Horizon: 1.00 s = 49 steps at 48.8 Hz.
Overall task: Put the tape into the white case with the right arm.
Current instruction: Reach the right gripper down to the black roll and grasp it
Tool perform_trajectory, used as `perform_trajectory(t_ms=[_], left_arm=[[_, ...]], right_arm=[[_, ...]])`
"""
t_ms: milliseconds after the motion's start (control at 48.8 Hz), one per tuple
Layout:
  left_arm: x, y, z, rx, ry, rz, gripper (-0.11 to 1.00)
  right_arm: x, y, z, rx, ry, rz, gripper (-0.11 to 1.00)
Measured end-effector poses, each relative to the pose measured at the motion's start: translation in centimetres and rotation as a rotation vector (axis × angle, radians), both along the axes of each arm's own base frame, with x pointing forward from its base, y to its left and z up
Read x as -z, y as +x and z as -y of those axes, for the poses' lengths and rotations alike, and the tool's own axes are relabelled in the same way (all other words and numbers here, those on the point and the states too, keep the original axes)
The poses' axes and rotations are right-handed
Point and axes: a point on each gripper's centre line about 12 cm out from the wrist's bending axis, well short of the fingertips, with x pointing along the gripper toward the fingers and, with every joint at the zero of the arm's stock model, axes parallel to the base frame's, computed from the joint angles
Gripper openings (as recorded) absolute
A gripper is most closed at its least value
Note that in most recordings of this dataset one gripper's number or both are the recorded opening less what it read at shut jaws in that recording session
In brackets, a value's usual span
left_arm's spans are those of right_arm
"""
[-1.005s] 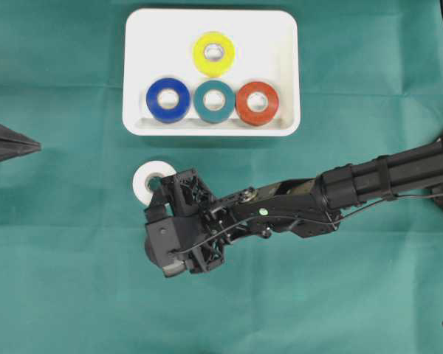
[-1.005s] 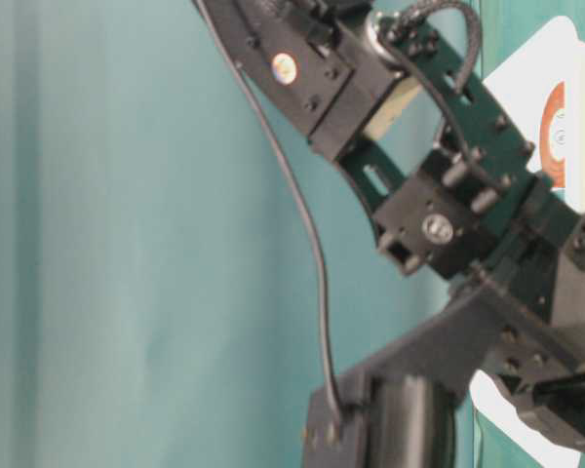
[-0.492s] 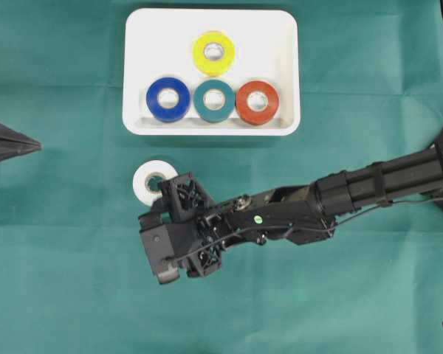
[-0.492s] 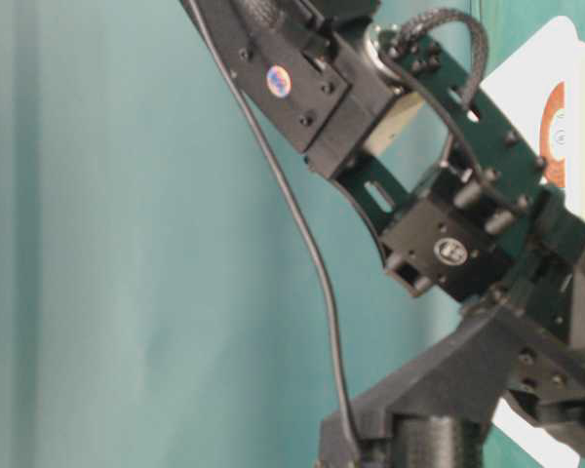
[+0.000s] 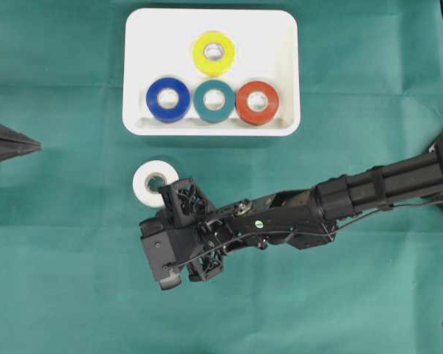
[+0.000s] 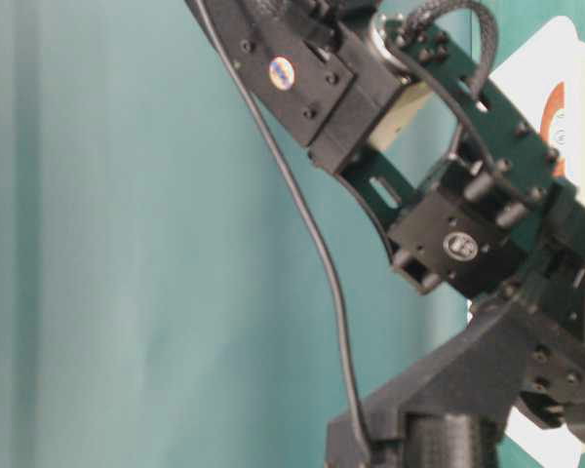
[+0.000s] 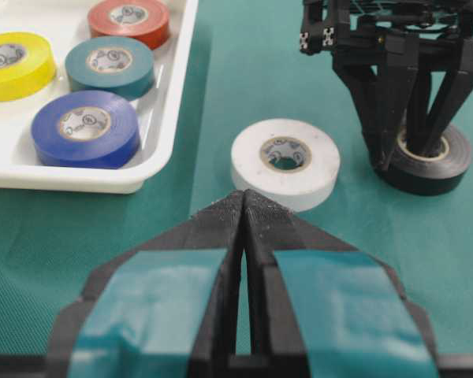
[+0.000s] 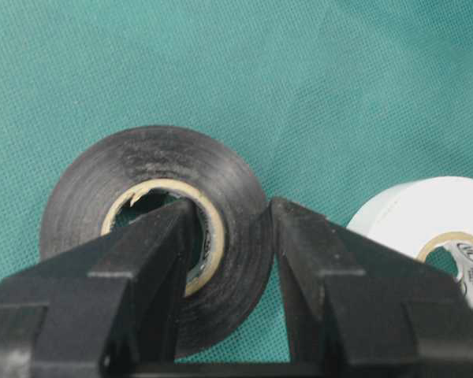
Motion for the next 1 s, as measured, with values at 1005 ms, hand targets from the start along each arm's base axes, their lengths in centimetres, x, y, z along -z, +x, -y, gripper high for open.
perform_trajectory(t_ms=[1005], left_arm=[[0.0, 0.0, 0.0, 0.000, 0.000, -0.002, 0.00]], right_arm=[[-5.1, -1.3, 0.1, 0.049, -0.047, -0.007, 0.00]])
